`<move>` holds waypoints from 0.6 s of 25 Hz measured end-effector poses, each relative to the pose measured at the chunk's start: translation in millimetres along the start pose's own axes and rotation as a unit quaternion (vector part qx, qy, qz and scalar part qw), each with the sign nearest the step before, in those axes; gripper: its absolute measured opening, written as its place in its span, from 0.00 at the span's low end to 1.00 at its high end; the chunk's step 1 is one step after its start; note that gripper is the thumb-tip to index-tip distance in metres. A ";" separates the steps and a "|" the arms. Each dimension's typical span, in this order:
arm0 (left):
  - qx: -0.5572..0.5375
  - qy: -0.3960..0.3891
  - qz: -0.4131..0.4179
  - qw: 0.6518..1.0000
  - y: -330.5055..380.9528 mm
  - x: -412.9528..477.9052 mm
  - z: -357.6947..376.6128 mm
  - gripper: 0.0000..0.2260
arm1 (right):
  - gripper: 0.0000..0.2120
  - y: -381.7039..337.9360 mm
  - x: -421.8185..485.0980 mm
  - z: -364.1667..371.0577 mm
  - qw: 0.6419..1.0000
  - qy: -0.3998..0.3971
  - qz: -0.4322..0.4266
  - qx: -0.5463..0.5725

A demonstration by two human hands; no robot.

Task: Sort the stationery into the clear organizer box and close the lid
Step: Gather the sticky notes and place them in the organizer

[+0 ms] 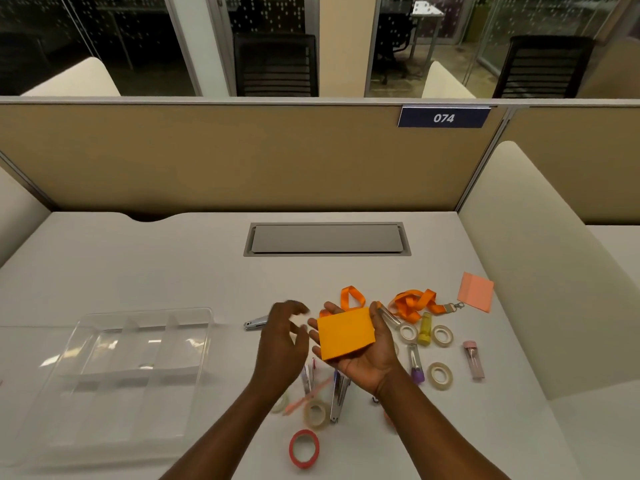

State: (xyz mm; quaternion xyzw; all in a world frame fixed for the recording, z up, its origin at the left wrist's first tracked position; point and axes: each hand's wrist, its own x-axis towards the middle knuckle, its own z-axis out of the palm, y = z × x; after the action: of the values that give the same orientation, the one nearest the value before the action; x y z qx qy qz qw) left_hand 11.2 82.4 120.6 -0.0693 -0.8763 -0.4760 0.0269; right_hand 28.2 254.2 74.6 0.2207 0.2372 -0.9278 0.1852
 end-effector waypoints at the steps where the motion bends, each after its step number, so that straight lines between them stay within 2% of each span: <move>1: -0.035 0.043 -0.075 0.996 -8.9 -7.0 5.7 0.13 | 0.41 4.2 2.7 -1.0 0.999 0.031 -0.014 0.002; 3: -0.075 0.071 -0.199 0.974 -33.0 -21.8 14.0 0.12 | 0.40 5.7 8.5 -7.5 0.994 0.091 -0.058 -0.006; 4: -0.063 0.054 -0.223 0.971 -47.3 -29.0 15.4 0.10 | 0.39 3.8 9.4 -10.8 0.992 0.101 -0.071 -0.004; 6: -0.011 -0.007 -0.214 0.977 -70.3 -38.7 13.7 0.06 | 0.39 -2.8 8.8 -17.9 0.991 0.107 -0.075 -0.009; 8: 0.057 -0.079 -0.158 0.983 -80.3 -51.1 10.5 0.03 | 0.38 -2.4 6.5 -26.3 0.992 0.106 -0.071 -0.022; 10: 0.137 -0.159 -0.052 0.976 -85.4 -70.8 11.6 0.08 | 0.39 6.1 3.8 -33.9 0.991 0.112 -0.069 -0.023; 13: 0.247 -0.276 0.118 0.922 -90.9 -103.9 26.6 0.21 | 0.41 19.3 -2.6 -45.0 0.991 0.120 -0.058 -0.029; 15: 0.311 -0.345 0.182 0.867 -93.7 -120.5 44.6 0.32 | 0.41 26.0 -7.9 -53.2 0.990 0.123 -0.053 -0.035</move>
State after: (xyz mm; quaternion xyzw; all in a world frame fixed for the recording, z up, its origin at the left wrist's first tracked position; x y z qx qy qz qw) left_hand 117.4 57.9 4.9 -0.3751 -0.9043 -0.1114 -0.1709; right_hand 63.5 262.6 27.2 0.3133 0.3018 -0.8933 0.1127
